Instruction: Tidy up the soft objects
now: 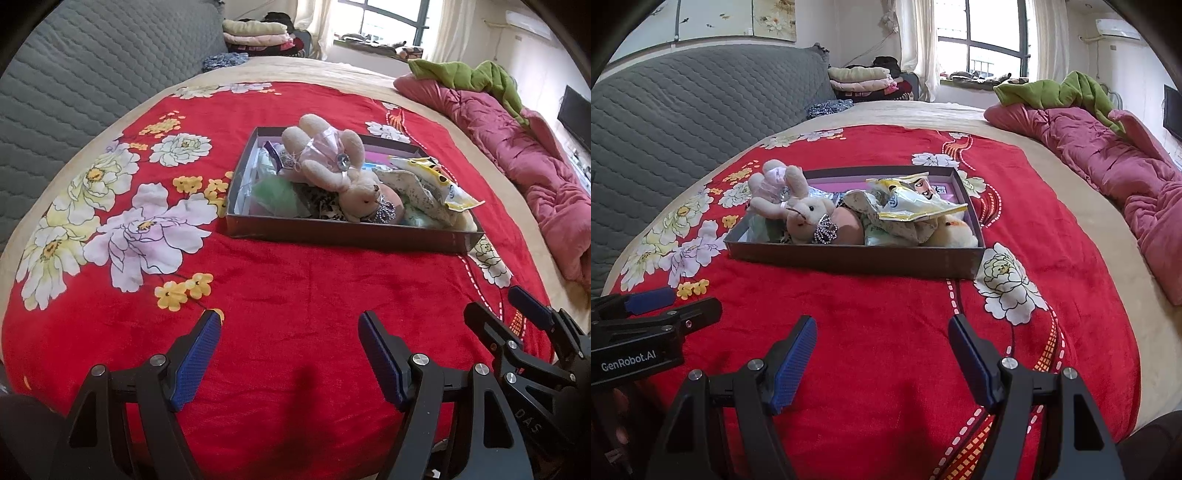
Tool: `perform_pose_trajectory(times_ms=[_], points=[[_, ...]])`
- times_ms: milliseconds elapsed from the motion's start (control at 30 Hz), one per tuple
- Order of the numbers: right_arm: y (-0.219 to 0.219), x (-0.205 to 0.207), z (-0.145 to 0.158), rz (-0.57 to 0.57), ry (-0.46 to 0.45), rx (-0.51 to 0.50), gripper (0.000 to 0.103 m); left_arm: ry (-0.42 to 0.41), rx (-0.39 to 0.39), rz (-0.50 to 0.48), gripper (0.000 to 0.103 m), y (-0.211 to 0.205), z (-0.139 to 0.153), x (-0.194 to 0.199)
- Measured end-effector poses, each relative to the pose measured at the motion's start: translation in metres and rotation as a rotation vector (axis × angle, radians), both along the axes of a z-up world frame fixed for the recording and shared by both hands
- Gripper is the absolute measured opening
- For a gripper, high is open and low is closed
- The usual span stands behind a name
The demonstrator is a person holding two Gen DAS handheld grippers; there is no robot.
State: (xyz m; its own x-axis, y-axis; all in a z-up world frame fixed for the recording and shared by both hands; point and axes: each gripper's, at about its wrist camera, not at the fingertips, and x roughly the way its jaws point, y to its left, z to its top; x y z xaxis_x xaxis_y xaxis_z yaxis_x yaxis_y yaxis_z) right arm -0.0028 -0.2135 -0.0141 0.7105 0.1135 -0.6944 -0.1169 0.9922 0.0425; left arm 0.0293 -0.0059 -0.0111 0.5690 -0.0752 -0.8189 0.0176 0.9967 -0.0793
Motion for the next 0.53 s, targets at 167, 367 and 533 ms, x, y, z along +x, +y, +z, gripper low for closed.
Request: perform_pose_trajectory(times_ms=[167, 367, 533], points=[[-0.001, -0.001, 0.002, 0.002, -0.008, -0.001, 0.073, 0.003, 0.007, 0.000, 0.078, -0.001, 0.000, 0.001], [0.002, -0.001, 0.004, 0.016, -0.009, 0.002, 0.073, 0.011, 0.025, 0.017, 0.078, 0.003, -0.003, 0.006], [-0.002, -0.002, 0.004, 0.026, -0.017, 0.024, 0.073, -0.033, 0.054, 0.047, 0.078, 0.010, 0.000, 0.016]])
